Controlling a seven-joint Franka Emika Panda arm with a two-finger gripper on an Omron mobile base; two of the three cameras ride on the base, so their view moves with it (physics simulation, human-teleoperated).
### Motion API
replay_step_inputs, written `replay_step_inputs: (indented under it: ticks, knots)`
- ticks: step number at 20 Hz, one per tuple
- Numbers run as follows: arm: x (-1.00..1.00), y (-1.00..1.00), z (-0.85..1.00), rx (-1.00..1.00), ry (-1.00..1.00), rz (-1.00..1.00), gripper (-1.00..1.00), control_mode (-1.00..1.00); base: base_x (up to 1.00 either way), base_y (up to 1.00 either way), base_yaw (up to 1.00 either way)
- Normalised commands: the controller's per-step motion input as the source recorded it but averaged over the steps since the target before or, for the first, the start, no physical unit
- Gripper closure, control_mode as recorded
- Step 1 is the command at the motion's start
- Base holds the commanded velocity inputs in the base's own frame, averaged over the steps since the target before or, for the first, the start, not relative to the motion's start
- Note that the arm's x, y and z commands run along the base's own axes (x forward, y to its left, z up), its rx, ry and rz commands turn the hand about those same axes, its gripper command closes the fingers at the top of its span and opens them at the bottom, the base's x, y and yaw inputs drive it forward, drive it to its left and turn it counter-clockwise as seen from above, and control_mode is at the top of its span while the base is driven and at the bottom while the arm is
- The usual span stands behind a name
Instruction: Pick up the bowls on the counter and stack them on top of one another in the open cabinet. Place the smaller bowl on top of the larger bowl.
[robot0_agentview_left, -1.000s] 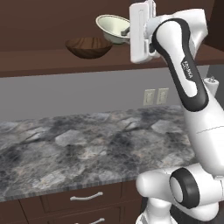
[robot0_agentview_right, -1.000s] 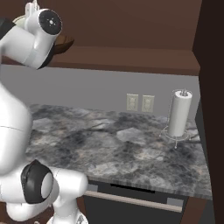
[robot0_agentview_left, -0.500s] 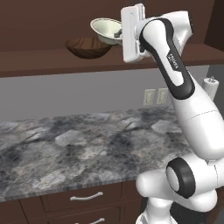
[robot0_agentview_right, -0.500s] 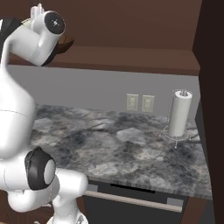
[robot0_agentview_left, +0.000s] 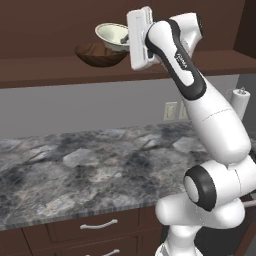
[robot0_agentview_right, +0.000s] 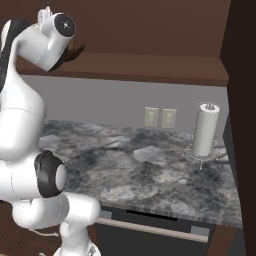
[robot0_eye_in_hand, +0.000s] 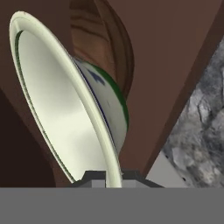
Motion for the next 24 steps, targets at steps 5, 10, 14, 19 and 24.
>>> replay_step_inputs:
  ticks: [5,10,14,19,24]
  knots:
    - [0.40,0.18,-0.14,-0.01,0.02,0.02,1.00,-1.00,0.00,0.00,0.00]
    - [0.40,0.17,-0.13,-0.02,0.02,0.02,1.00,-1.00,0.00,0.00,0.00]
    - [0.40,0.14,-0.15,-0.03,0.03,0.01,1.00,-1.00,0.00,0.00,0.00]
    - [0.36,0.13,-0.18,-0.04,0.05,0.01,1.00,-1.00,0.00,0.00,0.00]
    - [0.34,0.11,-0.17,-0.04,0.05,0.01,1.00,-1.00,0.00,0.00,0.00]
